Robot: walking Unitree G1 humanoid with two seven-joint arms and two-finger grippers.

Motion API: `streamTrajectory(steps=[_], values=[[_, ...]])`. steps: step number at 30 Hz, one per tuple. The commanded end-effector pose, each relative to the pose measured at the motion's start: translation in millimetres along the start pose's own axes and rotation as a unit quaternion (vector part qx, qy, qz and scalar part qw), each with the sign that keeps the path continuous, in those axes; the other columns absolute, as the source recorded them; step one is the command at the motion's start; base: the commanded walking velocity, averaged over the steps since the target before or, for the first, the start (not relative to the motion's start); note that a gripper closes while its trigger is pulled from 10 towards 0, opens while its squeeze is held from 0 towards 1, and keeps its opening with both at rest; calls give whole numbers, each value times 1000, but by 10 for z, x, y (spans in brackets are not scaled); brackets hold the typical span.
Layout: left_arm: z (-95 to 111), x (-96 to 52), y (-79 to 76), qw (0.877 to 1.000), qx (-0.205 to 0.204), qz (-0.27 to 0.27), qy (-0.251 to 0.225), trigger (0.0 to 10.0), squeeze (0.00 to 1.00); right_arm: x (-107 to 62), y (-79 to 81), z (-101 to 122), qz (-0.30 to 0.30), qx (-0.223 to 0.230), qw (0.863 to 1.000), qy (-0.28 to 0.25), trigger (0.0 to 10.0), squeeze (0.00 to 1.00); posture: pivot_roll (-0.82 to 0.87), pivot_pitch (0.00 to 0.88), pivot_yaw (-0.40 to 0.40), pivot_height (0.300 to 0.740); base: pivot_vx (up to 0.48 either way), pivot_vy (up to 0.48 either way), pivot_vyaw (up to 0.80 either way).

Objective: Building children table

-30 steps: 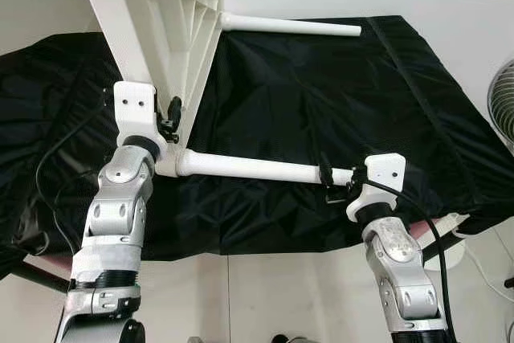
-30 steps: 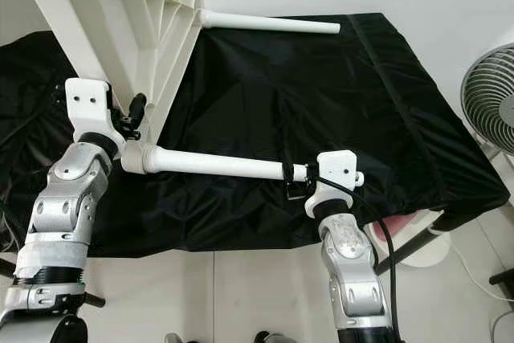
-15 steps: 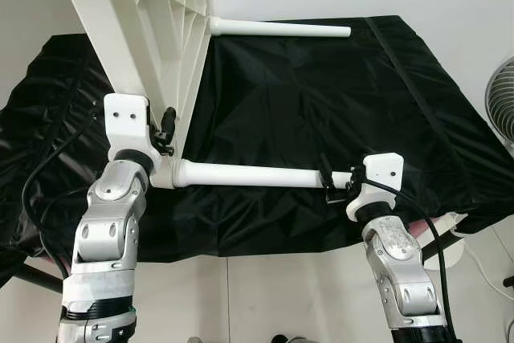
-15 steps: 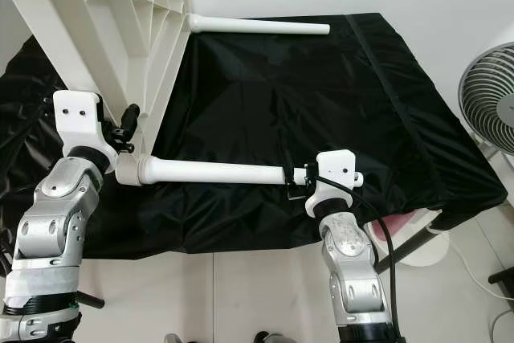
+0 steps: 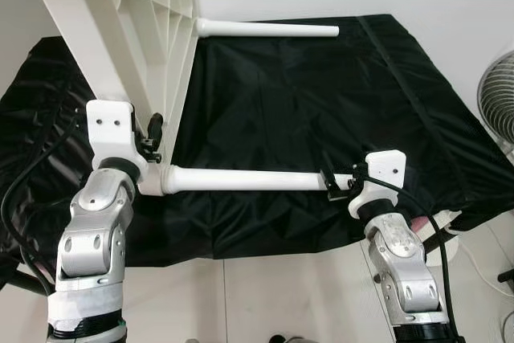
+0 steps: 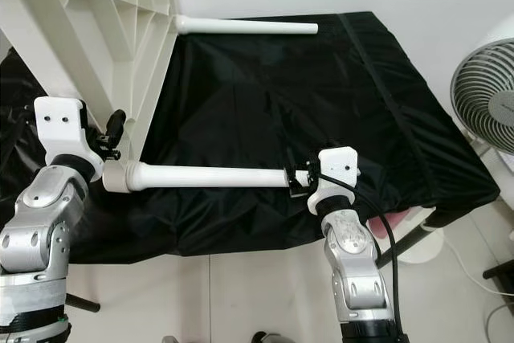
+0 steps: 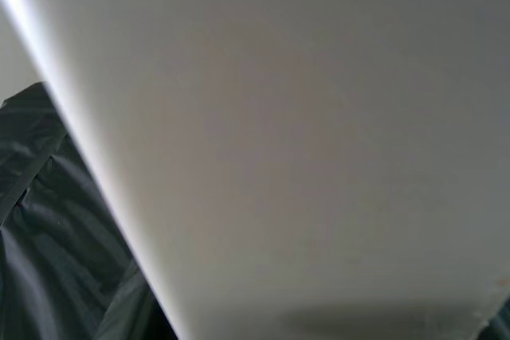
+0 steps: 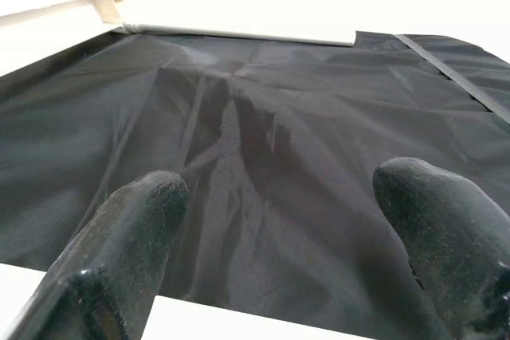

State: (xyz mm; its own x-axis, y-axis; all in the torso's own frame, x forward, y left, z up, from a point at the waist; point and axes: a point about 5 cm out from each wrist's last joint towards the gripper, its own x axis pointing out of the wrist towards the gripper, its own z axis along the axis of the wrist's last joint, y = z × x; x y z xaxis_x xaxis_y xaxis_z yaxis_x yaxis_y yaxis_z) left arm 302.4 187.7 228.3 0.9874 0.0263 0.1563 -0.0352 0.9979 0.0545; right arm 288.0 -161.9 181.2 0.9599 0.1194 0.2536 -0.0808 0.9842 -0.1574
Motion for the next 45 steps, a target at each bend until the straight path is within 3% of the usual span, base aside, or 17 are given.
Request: streamTrajectory(steps=[1, 4, 5, 6, 7, 8, 16, 17, 23, 24, 30, 33, 36, 40, 45], values=[[-150, -70, 237, 995, 12, 96, 39, 1412, 0, 9, 51, -26, 11, 6, 1000, 1, 10000, 0, -28, 159, 6, 740, 0, 0, 0], [-146, -53, 232, 995, 14, 95, 36, 1412, 0, 21, 70, -30, 14, 8, 1000, 1, 10000, 0, -22, 157, 5, 740, 0, 0, 0], [-151, -15, 220, 995, 16, 95, 37, 10000, 0, 38, 93, -25, 17, 10, 1000, -1, 10000, 0, -18, 154, 5, 740, 0, 0, 0], [-151, -15, 220, 995, 16, 95, 37, 10000, 0, 38, 93, -25, 17, 10, 1000, -1, 10000, 0, -18, 154, 5, 740, 0, 0, 0], [-159, 28, 178, 995, 20, 88, 37, 10000, 63, 58, 115, -15, 20, 12, 1000, -4, 10000, 0, -23, 152, 11, 740, 0, 0, 0], [-168, 34, 166, 995, 9, 87, 37, 10000, 1000, 55, 109, -13, 18, 13, 1000, -5, 10000, 0, -28, 153, 16, 740, 0, 0, 0], [-168, 30, 125, 998, 13, 52, 39, 10000, 1000, 12, 61, -29, 9, 10, 1000, -2, 10000, 0, -33, 157, 23, 740, 0, 0, 0], [-172, 8, 121, 998, 14, 40, 37, 10000, 0, 9, 57, -31, 9, 9, 1000, -2, 10000, 0, -32, 157, 23, 740, 0, 0, 0], [-145, -72, 158, 1000, 19, 14, 17, 10000, 0, 26, 47, -33, 11, 6, 1000, -4, 10000, 0, -19, 161, 12, 740, 0, 0, 0], [-97, -184, 190, 999, 29, -33, -12, 10000, 0, 46, 52, -40, 17, 5, 1000, -4, 10000, 0, -5, 165, -1, 740, 0, 0, 0], [-93, -311, 198, 994, 60, -83, -35, 10000, 0, 68, 60, -47, 27, 1, 1000, -4, 10000, 0, 11, 167, -4, 740, 0, 0, 0], [-143, -386, 224, 996, 34, -83, -27, 10000, 0, 82, 54, -56, 31, 0, 1000, -3, 10000, 0, 25, 165, -12, 740, 0, 0, 0], [-158, -466, 128, 993, 16, -118, -19, 10000, 0, 86, 75, -62, 35, 2, 999, -2, 10000, 0, 36, 163, -17, 740, 0, 0, 0], [-235, -634, -14, 982, -2, -187, 3, 10000, 0, 103, 125, -74, 46, 6, 999, -2, 10000, 0, 49, 157, -24, 740, 0, 0, 0], [-328, -737, -61, 972, -17, -231, 29, 10000, 0, 125, 146, -86, 50, 7, 999, -3, 10000, 0, 65, 147, -32, 740, 0, 0, 0]])
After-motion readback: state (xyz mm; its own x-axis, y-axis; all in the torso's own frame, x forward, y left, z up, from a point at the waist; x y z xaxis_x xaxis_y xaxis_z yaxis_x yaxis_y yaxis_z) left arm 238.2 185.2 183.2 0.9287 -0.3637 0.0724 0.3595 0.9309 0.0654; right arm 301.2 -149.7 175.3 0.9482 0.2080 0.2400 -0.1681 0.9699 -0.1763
